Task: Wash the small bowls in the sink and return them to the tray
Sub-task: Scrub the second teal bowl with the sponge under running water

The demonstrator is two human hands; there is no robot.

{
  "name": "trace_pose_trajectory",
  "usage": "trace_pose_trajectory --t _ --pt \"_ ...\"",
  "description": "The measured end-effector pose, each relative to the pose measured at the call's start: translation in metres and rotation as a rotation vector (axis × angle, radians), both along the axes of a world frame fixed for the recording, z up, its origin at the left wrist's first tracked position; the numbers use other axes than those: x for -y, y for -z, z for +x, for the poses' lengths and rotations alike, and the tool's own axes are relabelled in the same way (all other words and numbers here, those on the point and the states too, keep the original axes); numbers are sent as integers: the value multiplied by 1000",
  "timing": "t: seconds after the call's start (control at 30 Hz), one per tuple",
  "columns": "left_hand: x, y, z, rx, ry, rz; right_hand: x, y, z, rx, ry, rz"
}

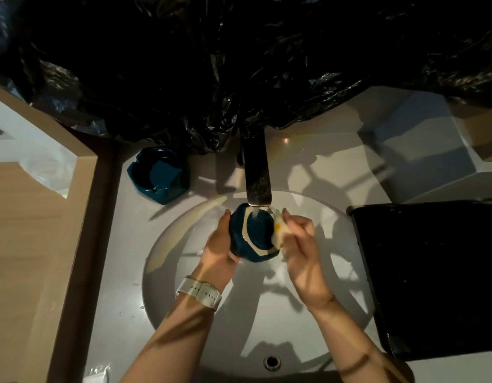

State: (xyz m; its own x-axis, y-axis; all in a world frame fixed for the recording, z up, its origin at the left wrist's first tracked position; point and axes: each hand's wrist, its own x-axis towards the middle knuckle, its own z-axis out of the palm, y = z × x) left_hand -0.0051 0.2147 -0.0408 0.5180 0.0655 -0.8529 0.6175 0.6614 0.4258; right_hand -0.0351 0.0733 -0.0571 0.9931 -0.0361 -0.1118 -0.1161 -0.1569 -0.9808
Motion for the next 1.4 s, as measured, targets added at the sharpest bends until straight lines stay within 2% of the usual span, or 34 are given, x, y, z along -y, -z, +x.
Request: trace_pose_trajectory --t 0.07,0.17,0.27,0.37,0.47,0.6,0.67,0.73,0.8,0.9,0.97,1.1,1.17,1.23,1.33,1.4 --pt "8 -1 -2 -38 -16 -61 -6 -7 13 100 -75 -238" --pt "14 -6 -4 -47 -19 -141 -6 -13 18 110 -145 -262" --pt "11 -6 2 -65 -78 -115 11 -11 11 181 -263 -313" --pt "8 -4 5 -61 -88 -51 18 1 26 112 -196 -439" --pt "11 3 2 -58 -48 -95 -2 -5 38 113 -57 -357" --pt "9 -3 6 -60 -49 -103 -11 -14 18 180 -224 -277" --pt "4 -3 8 -29 -73 -51 4 -10 9 214 -337 -422" --pt "4 0 6 -51 -95 0 12 -10 14 179 -260 -520" --pt "9 3 1 -92 -93 -9 11 -3 27 139 -51 -552" --pt "14 -11 -2 -101 -107 -123 -12 -1 31 174 -74 -405" --pt "9 -10 -2 -34 -97 -129 -16 -5 19 127 -163 -279" --pt "-3 -7 -3 75 -93 -146 0 -10 -3 56 -134 -71" --pt "-3 -9 -6 97 -22 -162 3 -17 -9 148 -78 -70" --pt "-2 -6 -10 176 90 -126 -1 -23 -11 193 -123 -85" --pt "1 -4 -18 255 201 -11 -17 -20 2 211 -203 -304" --pt "2 -5 -23 300 231 29 -29 -11 20 174 -147 -332"
